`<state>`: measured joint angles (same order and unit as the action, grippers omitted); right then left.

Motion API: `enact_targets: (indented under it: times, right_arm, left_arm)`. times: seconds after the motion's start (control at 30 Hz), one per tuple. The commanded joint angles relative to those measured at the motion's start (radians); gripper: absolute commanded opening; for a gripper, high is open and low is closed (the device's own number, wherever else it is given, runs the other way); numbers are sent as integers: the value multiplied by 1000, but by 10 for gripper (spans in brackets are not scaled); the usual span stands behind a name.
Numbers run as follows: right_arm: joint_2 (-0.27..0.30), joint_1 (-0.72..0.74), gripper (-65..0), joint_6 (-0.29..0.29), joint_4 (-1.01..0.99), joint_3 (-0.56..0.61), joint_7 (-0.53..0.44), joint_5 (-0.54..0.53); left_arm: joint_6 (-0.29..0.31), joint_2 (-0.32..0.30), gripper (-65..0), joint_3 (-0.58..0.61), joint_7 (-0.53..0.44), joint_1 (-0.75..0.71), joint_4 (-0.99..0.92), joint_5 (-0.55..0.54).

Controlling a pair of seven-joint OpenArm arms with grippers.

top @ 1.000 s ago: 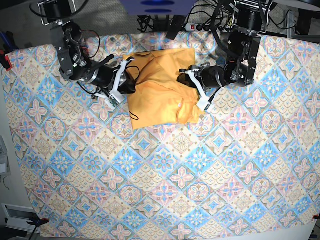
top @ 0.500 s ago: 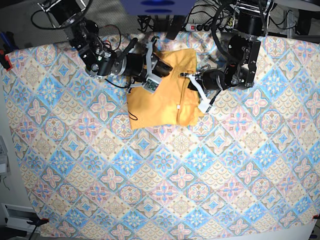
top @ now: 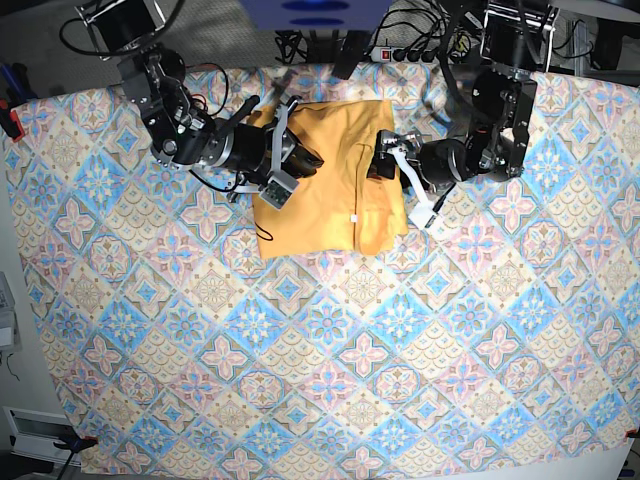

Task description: Fold the T-shirt properly

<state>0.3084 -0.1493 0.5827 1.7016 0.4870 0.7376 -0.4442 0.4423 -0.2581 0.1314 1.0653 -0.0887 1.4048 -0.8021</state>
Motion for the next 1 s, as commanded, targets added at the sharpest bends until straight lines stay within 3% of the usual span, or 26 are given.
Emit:
enact_targets:
  times: [0.0, 0.27, 0.37, 0.7, 0.97]
  right_arm:
    - [4, 10, -564, 7, 15, -4, -22, -12]
    - [4, 32, -564, 7, 13, -4, -23, -12]
    - [4, 40, -564, 7, 12, -4, -23, -12]
    - [4, 95, -564, 7, -59, -6, -23, -11]
    - [7, 129, -564, 7, -53, -30, -14, -11]
  left_arm:
    - [-6, -19, -95, -5, -3, 8, 15, 6]
    - [11, -30, -126, -206, 0, -104, 110, -4]
    - [56, -30, -137, -189, 3, -161, 235, -56]
    - [56, -17, -139, 0, 5, -188, 235, -75]
    - [56, -23, -139, 15, 3, -270, 308, -69]
